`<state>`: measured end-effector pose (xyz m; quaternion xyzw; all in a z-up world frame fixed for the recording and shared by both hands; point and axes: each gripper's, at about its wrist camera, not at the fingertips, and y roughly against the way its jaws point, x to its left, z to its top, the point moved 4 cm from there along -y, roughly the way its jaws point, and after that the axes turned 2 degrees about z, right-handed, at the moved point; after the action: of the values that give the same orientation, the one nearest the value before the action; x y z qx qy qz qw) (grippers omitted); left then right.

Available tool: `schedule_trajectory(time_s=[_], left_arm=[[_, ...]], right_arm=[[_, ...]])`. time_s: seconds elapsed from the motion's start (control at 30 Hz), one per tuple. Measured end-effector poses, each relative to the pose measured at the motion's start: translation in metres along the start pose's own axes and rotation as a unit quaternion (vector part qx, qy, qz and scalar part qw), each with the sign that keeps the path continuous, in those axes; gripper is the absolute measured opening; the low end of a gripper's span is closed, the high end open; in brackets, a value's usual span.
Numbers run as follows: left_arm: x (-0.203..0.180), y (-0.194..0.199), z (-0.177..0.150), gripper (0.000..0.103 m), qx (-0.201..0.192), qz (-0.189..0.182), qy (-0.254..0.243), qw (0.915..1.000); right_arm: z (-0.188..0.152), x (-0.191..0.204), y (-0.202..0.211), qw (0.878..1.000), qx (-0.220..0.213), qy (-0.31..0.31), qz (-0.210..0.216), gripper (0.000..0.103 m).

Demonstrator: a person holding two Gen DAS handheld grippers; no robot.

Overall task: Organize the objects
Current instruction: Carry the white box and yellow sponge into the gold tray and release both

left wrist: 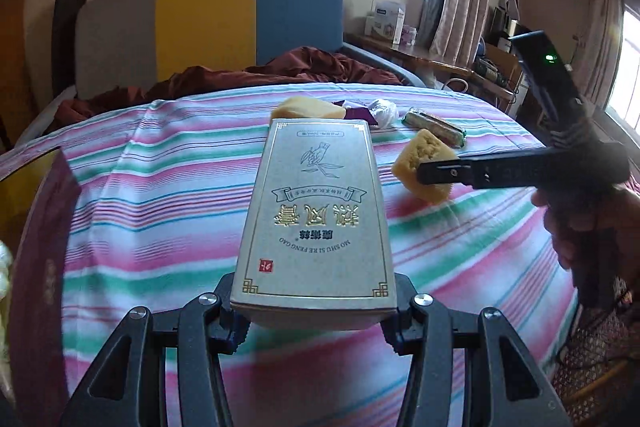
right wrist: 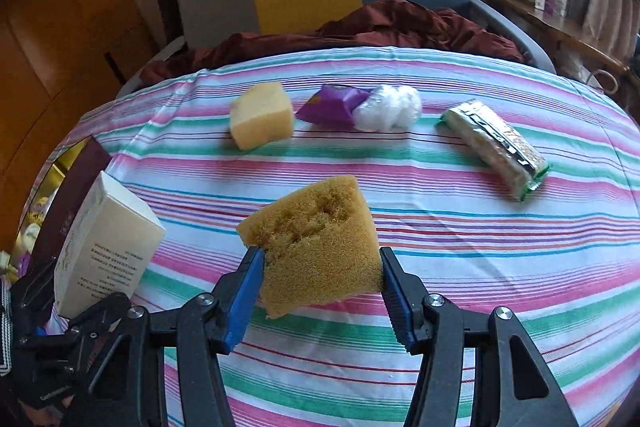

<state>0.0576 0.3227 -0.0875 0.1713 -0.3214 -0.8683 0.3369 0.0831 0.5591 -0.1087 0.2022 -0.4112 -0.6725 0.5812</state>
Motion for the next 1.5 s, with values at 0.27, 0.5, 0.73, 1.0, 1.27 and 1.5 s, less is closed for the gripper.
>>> schedule_trajectory(time_s=[0.27, 0.5, 0.73, 1.0, 1.27, 1.5], left_arm=[[0.035, 0.033, 0.0, 0.052, -0.013, -0.006, 0.029, 0.9995], [0.092, 0.063, 0.001, 0.052, -0.032, 0.012, 0.087, 0.9956], [0.169, 0.09, 0.003, 0.052, -0.046, 0.057, 0.149, 0.9861], [0.264, 0.098, 0.0, 0.052, -0.039, 0.108, 0.249, 0.9616], [0.33, 0.078, -0.011, 0.052, 0.014, 0.131, 0.315, 0.9397], [0.35, 0.062, -0.018, 0.052, 0.056, 0.13, 0.331, 0.933]], right_arm=[[-0.003, 0.022, -0.002, 0.999, -0.003, 0.046, 0.009, 0.058], [-0.005, 0.03, -0.002, 0.998, -0.009, 0.065, 0.018, 0.058], [-0.007, 0.034, -0.003, 0.997, -0.01, 0.07, 0.017, 0.058], [-0.008, 0.045, -0.002, 0.997, -0.021, 0.069, 0.039, 0.058], [-0.011, 0.067, 0.007, 0.995, -0.038, 0.078, 0.056, 0.058], [-0.015, 0.086, 0.008, 0.994, -0.036, 0.074, 0.07, 0.058]])
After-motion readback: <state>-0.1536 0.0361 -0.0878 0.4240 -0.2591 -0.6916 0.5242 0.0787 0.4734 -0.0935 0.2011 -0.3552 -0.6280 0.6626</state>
